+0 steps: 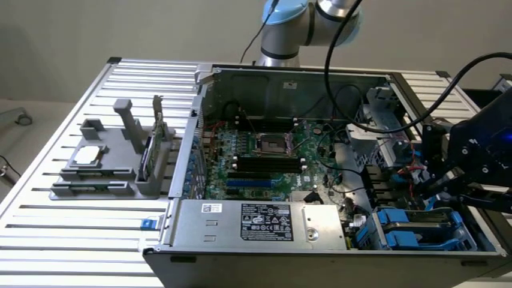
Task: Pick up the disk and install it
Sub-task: 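Insert the first disk wire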
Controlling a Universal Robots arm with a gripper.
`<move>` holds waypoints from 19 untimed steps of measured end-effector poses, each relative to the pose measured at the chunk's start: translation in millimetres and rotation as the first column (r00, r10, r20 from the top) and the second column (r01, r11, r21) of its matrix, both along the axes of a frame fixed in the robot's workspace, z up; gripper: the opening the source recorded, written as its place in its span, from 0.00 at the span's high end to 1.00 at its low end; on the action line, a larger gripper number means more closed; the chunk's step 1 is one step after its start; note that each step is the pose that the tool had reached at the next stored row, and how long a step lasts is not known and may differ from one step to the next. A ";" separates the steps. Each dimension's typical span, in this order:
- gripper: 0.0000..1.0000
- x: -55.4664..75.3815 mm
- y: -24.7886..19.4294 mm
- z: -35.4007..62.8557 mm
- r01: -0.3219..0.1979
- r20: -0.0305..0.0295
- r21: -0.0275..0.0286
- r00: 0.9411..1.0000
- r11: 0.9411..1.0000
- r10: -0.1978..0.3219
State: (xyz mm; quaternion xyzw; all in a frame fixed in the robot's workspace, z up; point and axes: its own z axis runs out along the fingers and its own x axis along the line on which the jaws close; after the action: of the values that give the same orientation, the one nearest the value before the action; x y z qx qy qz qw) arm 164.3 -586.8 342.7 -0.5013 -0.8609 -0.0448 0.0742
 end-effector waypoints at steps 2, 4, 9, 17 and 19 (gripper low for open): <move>0.84 -1.3 -0.1 0.0 0.003 0.000 -0.001 1.000 1.000 -0.003; 0.84 -1.6 0.0 0.0 0.008 0.000 -0.003 1.000 1.000 -0.008; 0.84 -1.9 0.0 0.1 0.022 0.000 -0.029 1.000 0.999 -0.022; 0.84 -2.1 -0.1 0.0 0.048 0.002 -0.082 0.999 0.996 -0.048; 0.84 -2.1 -0.1 0.1 0.059 0.002 -0.086 0.998 0.995 -0.059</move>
State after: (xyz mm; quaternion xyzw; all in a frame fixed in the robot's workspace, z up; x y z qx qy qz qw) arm 162.2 -586.9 342.8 -0.5291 -0.8470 -0.0098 0.0514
